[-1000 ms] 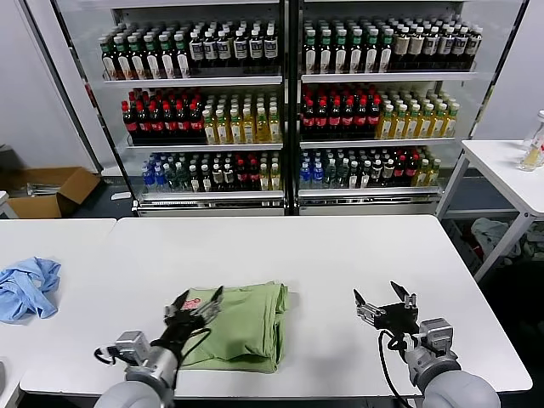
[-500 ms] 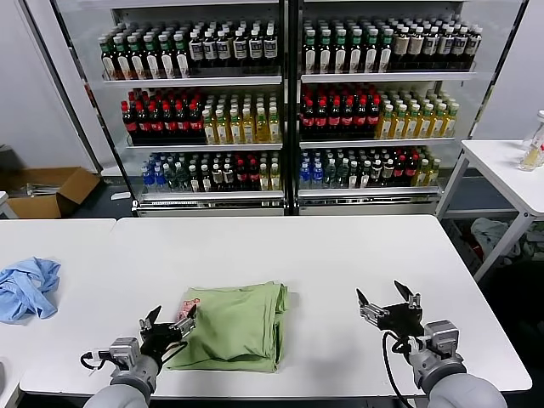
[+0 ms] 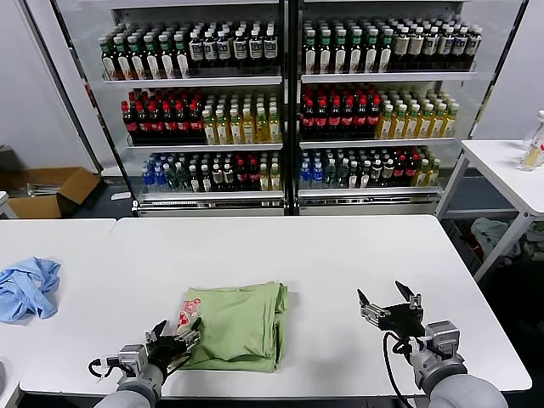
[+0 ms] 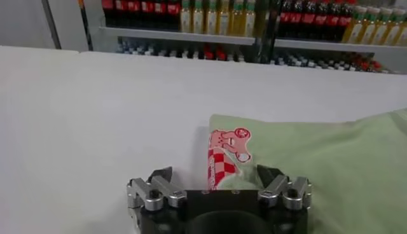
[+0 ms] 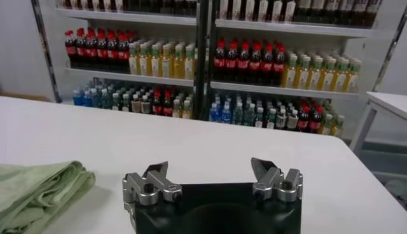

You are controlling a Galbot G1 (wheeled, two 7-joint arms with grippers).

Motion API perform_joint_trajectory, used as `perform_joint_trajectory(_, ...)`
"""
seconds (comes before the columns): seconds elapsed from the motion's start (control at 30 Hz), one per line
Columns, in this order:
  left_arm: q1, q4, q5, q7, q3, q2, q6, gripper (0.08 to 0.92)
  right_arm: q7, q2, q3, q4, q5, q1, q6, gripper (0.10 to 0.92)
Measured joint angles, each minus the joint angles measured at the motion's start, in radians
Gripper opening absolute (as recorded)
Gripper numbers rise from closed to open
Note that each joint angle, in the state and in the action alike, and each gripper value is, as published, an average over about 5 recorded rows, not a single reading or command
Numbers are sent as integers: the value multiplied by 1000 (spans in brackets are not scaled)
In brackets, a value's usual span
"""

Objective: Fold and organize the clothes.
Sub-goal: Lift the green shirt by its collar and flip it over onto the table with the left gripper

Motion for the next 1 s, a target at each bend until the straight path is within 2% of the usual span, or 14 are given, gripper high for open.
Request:
perform_joint_trajectory(0.73,-1,23,-99,12,16,-26,-33,149,-1,4,6,5,-10,-11,2,823)
perform_joint_trajectory(0.83,3,10,-119,12,7,-21,-28,113,-2,1,13,5,-10,-11,2,823)
perform_joint_trajectory(1.0,17,-39,-177,9,-47,3,3,113,-3,1,21,3,-10,-8,3,823)
